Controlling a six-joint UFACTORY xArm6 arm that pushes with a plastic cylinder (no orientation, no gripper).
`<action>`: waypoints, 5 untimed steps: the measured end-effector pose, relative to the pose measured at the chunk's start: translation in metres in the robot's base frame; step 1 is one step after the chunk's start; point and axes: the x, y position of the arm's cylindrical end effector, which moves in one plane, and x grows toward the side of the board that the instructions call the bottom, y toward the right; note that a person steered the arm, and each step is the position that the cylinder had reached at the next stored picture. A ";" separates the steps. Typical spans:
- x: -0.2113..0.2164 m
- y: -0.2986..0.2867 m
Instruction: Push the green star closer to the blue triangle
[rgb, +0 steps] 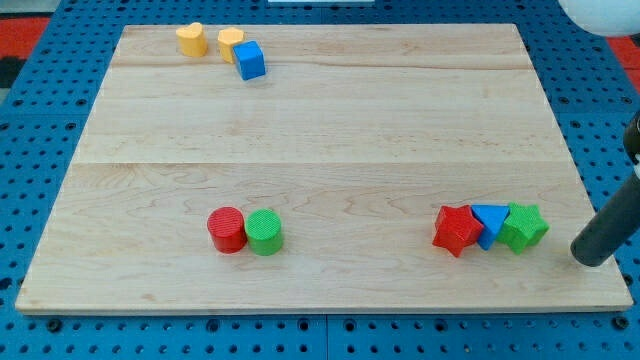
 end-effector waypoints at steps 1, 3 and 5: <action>-0.010 -0.013; -0.042 -0.039; -0.078 -0.063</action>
